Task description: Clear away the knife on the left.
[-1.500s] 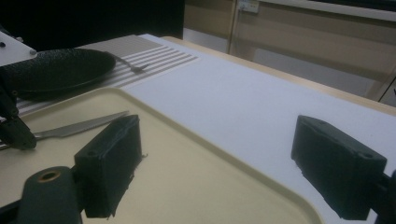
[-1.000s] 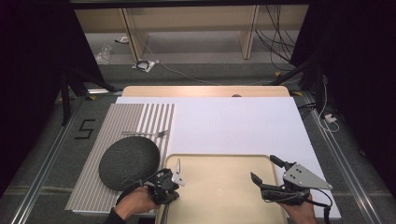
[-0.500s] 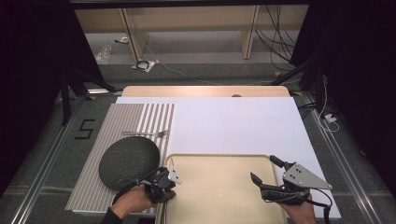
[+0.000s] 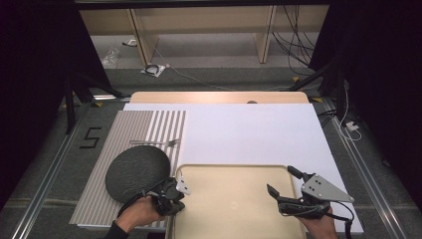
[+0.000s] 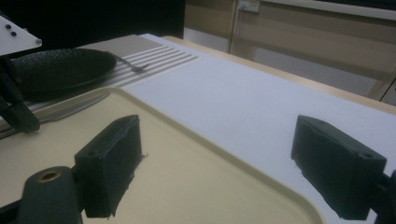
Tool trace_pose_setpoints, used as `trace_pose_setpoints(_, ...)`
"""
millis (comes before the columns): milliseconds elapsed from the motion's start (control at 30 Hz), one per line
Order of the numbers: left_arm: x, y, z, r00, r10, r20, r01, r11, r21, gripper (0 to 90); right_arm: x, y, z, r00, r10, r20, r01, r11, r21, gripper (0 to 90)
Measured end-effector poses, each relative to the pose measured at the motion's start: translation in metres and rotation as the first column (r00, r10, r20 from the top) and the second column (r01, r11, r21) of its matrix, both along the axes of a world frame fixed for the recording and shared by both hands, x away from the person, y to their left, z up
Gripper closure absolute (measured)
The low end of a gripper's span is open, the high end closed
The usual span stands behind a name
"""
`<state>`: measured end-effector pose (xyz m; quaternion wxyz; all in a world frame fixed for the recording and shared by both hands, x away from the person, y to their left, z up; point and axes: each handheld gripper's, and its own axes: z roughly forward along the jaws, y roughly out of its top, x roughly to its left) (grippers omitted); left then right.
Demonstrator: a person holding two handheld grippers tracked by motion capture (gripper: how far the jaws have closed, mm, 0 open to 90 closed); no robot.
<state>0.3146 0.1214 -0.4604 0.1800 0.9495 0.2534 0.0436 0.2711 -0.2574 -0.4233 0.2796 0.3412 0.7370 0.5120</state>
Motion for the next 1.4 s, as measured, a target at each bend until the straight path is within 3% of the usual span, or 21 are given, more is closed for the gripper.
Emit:
trace_pose_setpoints(300, 0.003, 0.006, 0.013, 0.9989, 0.032, 0.034, -0.029, 0.9959, -0.085, 67.1, 0.0, 0.0, 0.0, 1.0, 0.002, 0.0, -0.002, 1.0, 0.0, 17.1)
trace_pose_setpoints(533, 0.006, 0.011, 0.022, 0.9936, 0.091, 0.066, -0.082, 0.9885, -0.127, 43.2, -0.001, 0.0, 0.001, 1.0, 0.002, -0.003, -0.002, 1.0, -0.004, 17.1)
trace_pose_setpoints(833, 0.011, 0.021, 0.031, 0.9752, 0.17, 0.141, -0.141, 0.9706, -0.195, 27.8, 0.0, 0.0, 0.0, 1.0, 0.003, 0.004, -0.003, 1.0, 0.01, 17.0)
trace_pose_setpoints(1167, 0.019, 0.036, 0.04, 0.948, 0.25, 0.196, -0.196, 0.9457, -0.259, 22.2, 0.001, -0.001, 0.0, 1.0, 0.007, 0.001, -0.007, 1.0, 0.022, 16.4)
trace_pose_setpoints(1400, 0.023, 0.045, 0.044, 0.9348, 0.281, 0.217, -0.216, 0.9355, -0.279, 20.8, 0.001, -0.002, 0.0, 1.0, 0.009, 0.002, -0.009, 0.999, 0.034, 15.7)
